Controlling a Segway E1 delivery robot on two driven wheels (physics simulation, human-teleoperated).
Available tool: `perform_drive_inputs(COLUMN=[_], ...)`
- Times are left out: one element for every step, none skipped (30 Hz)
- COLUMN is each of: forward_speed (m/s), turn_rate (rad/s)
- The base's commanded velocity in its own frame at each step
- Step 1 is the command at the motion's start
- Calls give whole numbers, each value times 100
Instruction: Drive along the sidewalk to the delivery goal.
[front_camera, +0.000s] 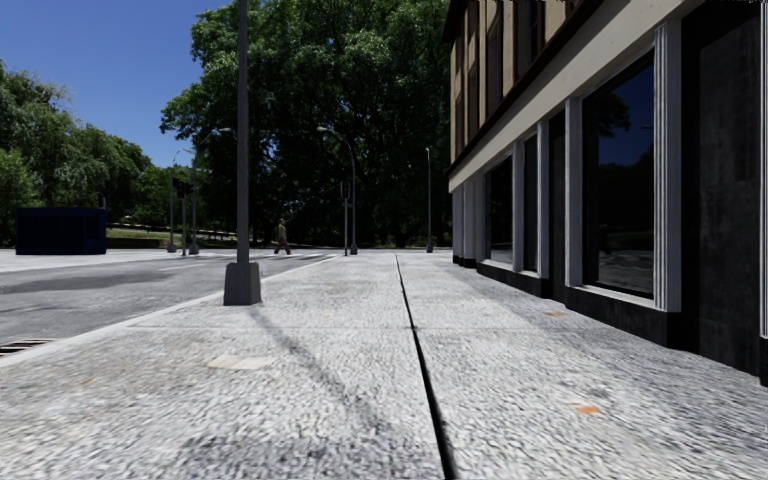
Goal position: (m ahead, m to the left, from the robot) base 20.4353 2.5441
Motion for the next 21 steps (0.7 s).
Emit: perform_drive_inputs(forward_speed=[200,200,200,200,200,200,200,200,200,200,200,200,200,200,200,200,200,200,200,200,200], turn_rate=[0,0,0,0,0,0,0,0,0,0,0,0,0,0,0,0,0,0,0,0,0])
